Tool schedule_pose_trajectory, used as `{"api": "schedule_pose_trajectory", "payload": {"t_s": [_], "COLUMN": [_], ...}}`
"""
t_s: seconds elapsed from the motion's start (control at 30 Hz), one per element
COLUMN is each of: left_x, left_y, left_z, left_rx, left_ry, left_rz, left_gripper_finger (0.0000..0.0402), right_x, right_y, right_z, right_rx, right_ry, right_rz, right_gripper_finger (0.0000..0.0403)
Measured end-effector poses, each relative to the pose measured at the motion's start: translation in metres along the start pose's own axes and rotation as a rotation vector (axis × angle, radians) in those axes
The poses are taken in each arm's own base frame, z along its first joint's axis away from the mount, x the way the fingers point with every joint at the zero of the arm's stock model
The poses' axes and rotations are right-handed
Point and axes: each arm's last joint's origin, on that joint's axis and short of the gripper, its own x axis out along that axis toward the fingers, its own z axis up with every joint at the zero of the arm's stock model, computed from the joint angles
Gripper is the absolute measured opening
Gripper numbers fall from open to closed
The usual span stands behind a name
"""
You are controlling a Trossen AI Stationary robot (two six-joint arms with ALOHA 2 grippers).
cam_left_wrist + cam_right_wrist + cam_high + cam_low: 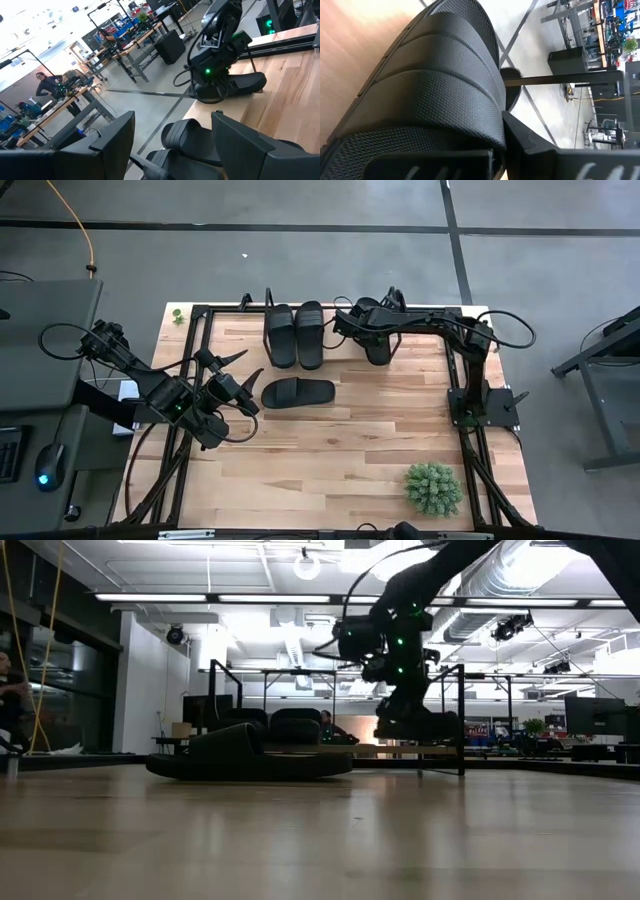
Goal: Pick and place slides into the shelf
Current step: Put the black slipper on the shelf
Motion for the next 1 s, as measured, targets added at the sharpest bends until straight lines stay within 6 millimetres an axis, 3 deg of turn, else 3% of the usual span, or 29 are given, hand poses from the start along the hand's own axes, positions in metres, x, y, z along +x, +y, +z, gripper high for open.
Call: {"api": "schedule_pose_trajectory", "payload": {"t_s": [0.23,0.53,1.0], "left_x": [0.0,0.0,0.0], "left_y": [0.0,0.0,0.0], "left_z": [0.0,0.001,0.001], "left_rx": [0.0,-0.009,-0.008], "left_ry": [0.0,-0.001,-0.001], "left_rz": [0.0,-0.001,-0.001], "left_gripper_finger": [0.0246,0.0246,0.0246], "right_x": [0.016,0.017,0.018], "right_y": [0.007,0.01,0.012], "right_z": [-0.011,-0.01,-0.01], "right_rx": [-0.007,-0.012,-0.006], "right_ry": [0.011,-0.012,-0.013], "right_rz": [0.001,0.012,0.029], "right_gripper_finger": [0.0,0.0007,0.0098]}}
